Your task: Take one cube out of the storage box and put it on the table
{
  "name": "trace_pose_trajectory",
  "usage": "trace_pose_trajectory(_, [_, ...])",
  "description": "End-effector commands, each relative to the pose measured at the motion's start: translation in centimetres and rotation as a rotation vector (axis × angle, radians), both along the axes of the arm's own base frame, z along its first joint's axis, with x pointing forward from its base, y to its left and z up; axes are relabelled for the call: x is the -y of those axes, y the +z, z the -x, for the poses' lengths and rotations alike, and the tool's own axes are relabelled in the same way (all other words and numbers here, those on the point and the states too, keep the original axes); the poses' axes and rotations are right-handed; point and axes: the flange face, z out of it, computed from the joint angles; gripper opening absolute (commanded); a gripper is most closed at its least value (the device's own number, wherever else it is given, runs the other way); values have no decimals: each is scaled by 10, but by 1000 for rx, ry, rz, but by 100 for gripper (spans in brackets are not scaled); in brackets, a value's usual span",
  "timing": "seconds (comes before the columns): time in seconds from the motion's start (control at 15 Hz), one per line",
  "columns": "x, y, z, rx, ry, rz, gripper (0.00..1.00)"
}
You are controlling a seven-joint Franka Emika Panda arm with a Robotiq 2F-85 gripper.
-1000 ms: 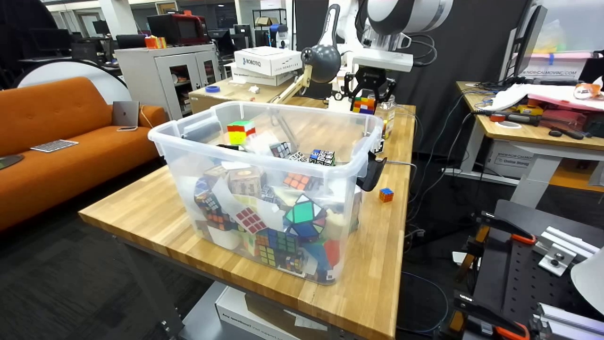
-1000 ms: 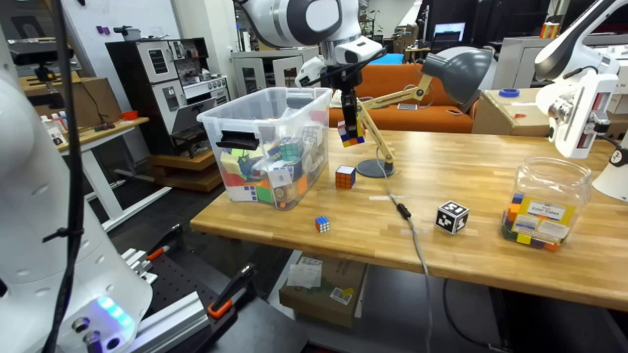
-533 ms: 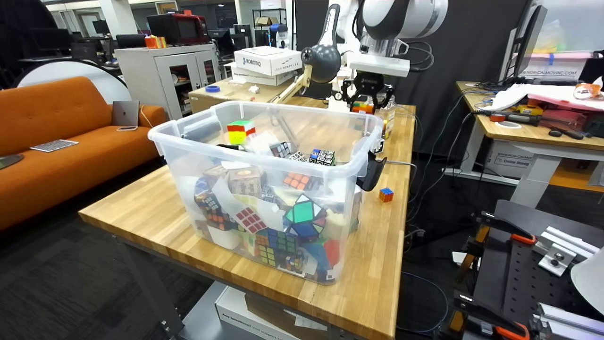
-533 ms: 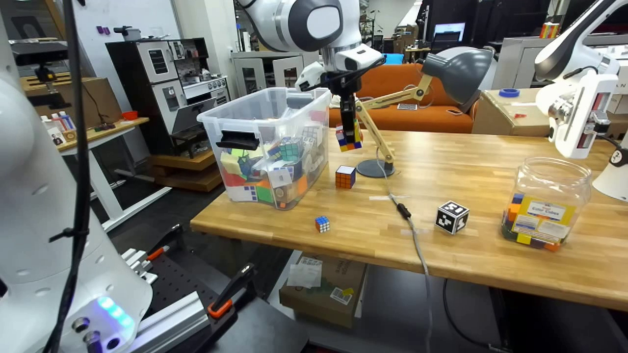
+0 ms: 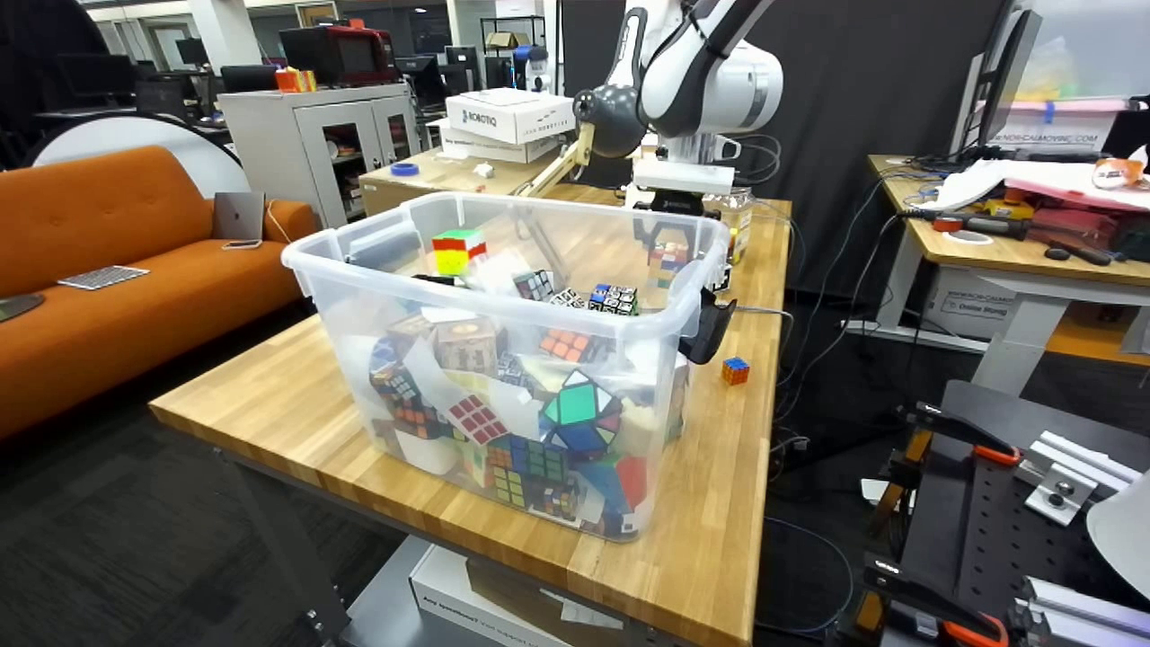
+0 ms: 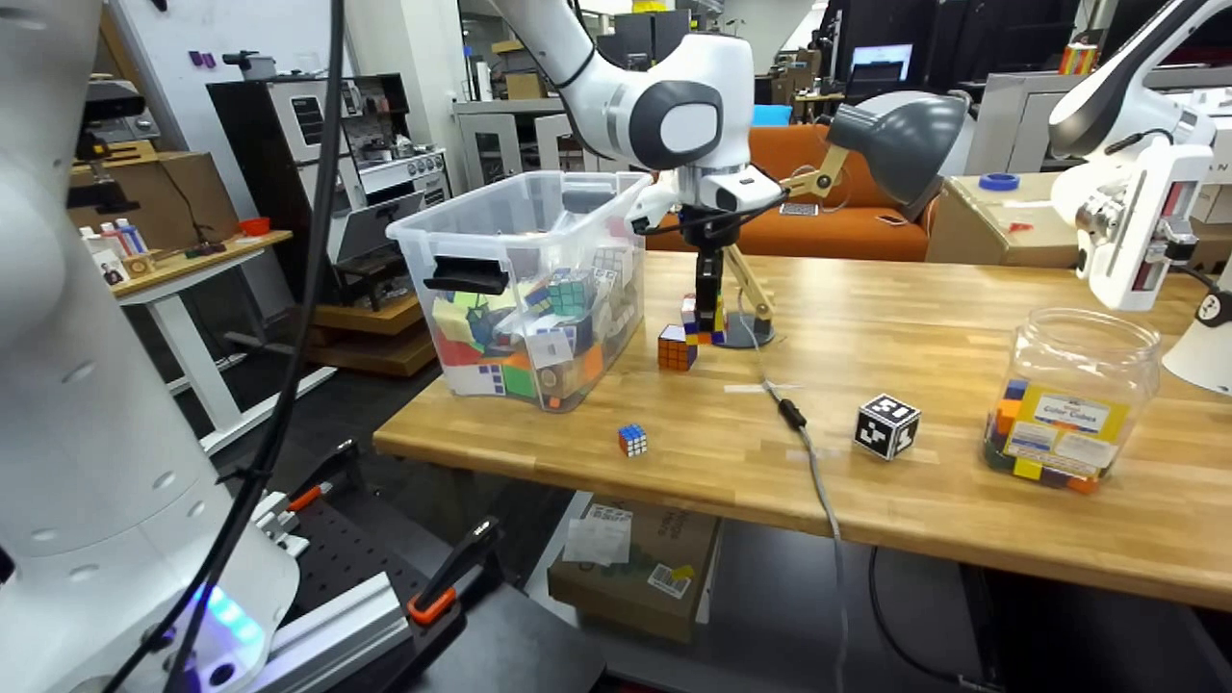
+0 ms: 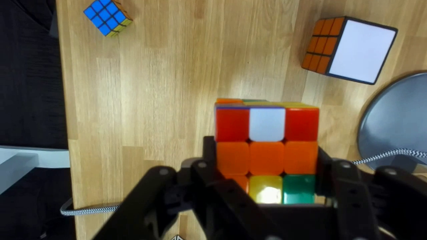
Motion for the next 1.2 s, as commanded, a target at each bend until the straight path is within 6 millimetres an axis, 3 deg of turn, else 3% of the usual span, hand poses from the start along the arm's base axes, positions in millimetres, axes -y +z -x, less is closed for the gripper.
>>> trace_pose_trajectory(0.0, [9, -15, -18, -51, -20, -51, 38])
trace_pose_trajectory(0.67, [41, -59, -16, -157, -94, -110, 38])
trace_pose_trajectory(0.87, [39, -76, -12, -185, -101, -119, 38])
trace_pose_trajectory(1.13, [35, -83, -14, -191, -117, -128, 38])
